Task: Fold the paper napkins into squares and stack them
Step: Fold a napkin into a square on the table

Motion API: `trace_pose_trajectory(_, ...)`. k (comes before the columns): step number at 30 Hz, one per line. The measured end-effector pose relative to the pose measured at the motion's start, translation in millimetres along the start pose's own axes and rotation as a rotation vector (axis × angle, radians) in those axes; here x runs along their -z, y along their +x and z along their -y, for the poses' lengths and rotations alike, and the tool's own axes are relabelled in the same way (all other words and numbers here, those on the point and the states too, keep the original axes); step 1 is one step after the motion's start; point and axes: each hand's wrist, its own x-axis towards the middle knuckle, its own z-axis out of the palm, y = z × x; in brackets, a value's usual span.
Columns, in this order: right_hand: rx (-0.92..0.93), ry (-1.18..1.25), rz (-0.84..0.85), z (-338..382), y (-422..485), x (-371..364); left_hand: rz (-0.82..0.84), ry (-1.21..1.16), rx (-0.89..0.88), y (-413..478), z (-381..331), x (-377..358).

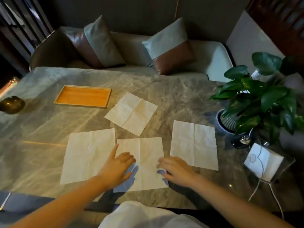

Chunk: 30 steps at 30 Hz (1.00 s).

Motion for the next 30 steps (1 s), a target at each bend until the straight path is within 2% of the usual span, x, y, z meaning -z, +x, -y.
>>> trace_pose_trajectory(4, 0.012, -0.058, 0.098, -0.9, -10.5, -33.9, 0.112, -0.059, -0.062, -22.6, -0.9, -38.8)
trace_pose_trajectory(8, -0.02, -0.101, 0.031, -8.8, -17.4, -52.3, 0.121, -0.134, -0.028, -41.5, 8.9, -63.5)
trace_pose_trajectory(11, -0.031, -0.1, -0.014, -7.8, -17.4, -58.3, 0.253, -0.324, 0.022, -47.5, 11.3, -77.4)
trace_pose_trajectory(15, -0.044, -0.079, -0.034, -7.9, -10.6, -56.2, 0.23, -0.37, 0.043, -45.1, 12.9, -90.0)
trace_pose_trajectory(25, -0.185, 0.396, -0.065, 10.5, 1.0, -25.1, 0.004, -0.442, 0.122, -22.8, 27.2, -83.2)
trace_pose_trajectory(30, -0.32, 0.744, -0.26, 15.0, 6.0, -16.5, 0.009, -0.468, 0.097, -21.2, 28.2, -86.9)
